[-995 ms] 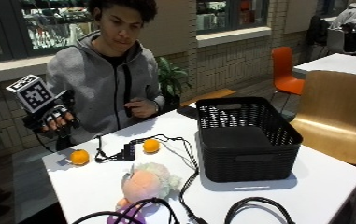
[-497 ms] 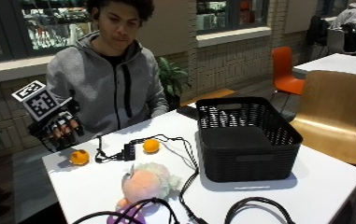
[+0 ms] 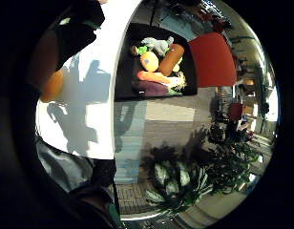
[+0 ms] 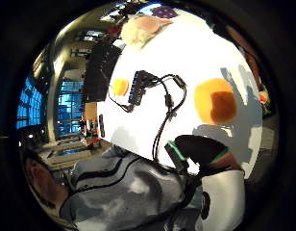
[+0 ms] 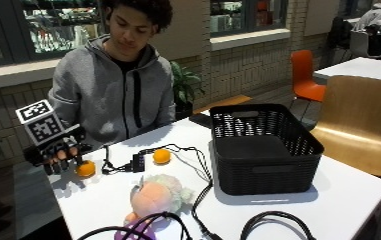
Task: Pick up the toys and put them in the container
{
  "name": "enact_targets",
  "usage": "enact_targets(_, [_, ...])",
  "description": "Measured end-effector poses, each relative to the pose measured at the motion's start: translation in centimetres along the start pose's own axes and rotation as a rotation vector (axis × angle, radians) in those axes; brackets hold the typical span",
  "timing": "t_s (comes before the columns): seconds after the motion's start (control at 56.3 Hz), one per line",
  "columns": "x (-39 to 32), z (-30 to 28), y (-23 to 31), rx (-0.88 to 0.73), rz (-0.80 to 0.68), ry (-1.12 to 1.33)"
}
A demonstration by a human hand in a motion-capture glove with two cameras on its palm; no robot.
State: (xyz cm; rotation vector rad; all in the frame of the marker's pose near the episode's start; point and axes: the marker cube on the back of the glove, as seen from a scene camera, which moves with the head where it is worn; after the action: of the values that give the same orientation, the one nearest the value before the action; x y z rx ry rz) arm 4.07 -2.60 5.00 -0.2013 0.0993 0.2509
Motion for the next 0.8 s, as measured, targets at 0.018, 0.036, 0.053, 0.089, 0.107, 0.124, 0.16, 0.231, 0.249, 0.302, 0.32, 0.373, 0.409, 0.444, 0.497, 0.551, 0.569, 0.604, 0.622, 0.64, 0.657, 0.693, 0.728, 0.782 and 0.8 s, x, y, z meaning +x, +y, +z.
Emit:
enact_targets(0.018, [0.0, 0.2, -0.2, -0.008, 0.0, 0.004])
enact_targets(0.036, [0.0, 0.3, -0.5, -0.018, 0.001, 0.008])
enact_targets(0.053, [0.0, 0.5, -0.8, -0.029, 0.003, 0.011])
enact_targets(0.089, [0.1, 0.8, -1.2, -0.049, 0.005, 0.016])
enact_targets(0.107, [0.1, 1.1, -1.4, -0.058, 0.004, 0.019])
enact_targets(0.124, [0.1, 1.3, -1.5, -0.066, 0.004, 0.021])
enact_targets(0.16, [0.1, 1.8, -1.8, -0.079, 0.005, 0.026])
enact_targets(0.231, [0.1, 2.4, -2.2, -0.081, 0.01, 0.051])
enact_targets(0.249, [0.1, 2.5, -2.3, -0.078, 0.011, 0.06])
enact_targets(0.302, [0.0, 2.7, -2.5, -0.057, 0.012, 0.082])
enact_targets(0.32, [-0.1, 2.7, -2.5, -0.046, 0.011, 0.084])
enact_targets(0.373, [-0.3, 2.8, -2.6, -0.014, -0.003, 0.081])
enact_targets(0.409, [-0.3, 3.0, -2.6, 0.005, -0.012, 0.08])
enact_targets(0.444, [-0.4, 3.3, -2.6, 0.019, -0.017, 0.083])
enact_targets(0.497, [-0.5, 3.5, -2.7, 0.038, -0.029, 0.089])
enact_targets(0.551, [-0.7, 3.5, -2.9, 0.091, -0.054, 0.107])
enact_targets(0.569, [-0.8, 3.4, -3.0, 0.11, -0.062, 0.121])
enact_targets(0.604, [-0.8, 3.3, -3.2, 0.137, -0.077, 0.154])
enact_targets(0.622, [-0.9, 3.2, -3.2, 0.145, -0.083, 0.167])
enact_targets(0.64, [-0.9, 3.2, -3.3, 0.151, -0.087, 0.176])
enact_targets(0.657, [-1.0, 3.1, -3.3, 0.157, -0.092, 0.181])
enact_targets(0.693, [-1.3, 2.8, -3.3, 0.17, -0.104, 0.184])
enact_targets(0.728, [-1.7, 2.2, -3.2, 0.187, -0.116, 0.185])
enact_targets(0.782, [-2.5, 0.5, -3.5, 0.221, -0.147, 0.196])
enact_targets(0.8, [-2.8, -0.2, -3.7, 0.23, -0.16, 0.203])
